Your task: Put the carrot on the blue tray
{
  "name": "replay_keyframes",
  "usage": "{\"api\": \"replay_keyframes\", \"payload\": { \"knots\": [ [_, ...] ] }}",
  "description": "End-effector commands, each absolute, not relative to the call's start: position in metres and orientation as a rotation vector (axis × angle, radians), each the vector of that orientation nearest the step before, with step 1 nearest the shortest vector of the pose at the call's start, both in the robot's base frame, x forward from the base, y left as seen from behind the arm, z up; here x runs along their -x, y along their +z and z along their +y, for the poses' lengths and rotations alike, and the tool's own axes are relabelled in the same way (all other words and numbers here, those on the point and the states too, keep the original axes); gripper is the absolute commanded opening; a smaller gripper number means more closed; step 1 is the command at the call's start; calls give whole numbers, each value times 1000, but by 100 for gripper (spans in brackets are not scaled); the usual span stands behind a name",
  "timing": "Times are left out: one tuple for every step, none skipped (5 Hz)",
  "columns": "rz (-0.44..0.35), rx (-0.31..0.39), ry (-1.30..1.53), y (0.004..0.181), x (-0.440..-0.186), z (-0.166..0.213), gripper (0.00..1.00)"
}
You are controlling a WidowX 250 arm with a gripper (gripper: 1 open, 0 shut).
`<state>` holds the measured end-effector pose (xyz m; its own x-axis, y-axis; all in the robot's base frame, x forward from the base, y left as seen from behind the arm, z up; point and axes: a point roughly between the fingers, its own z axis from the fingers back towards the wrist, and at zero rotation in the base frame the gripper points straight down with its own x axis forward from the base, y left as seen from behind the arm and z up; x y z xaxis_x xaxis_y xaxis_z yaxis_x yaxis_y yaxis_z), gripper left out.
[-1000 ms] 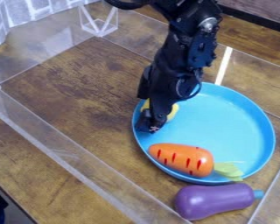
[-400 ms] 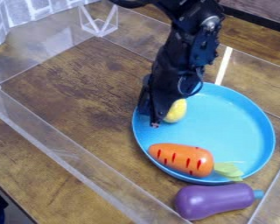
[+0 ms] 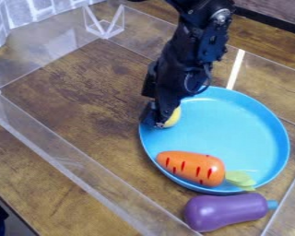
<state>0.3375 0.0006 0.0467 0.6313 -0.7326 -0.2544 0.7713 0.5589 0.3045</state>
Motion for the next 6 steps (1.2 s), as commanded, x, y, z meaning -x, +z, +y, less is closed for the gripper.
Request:
{"api": "replay_keyframes", "payload": {
  "knots": [
    [36,-429,-870,56,-347,2,100],
    [15,-432,-872,53,-348,0,0],
    [6,-432,-875,48,-348,-2,0],
    [1,-439,-877,50,-349,-4,0],
    [-3,-447,-881,53,-348,-5,0],
    [-5,-454,-886,56,-348,-7,0]
  ]
}}
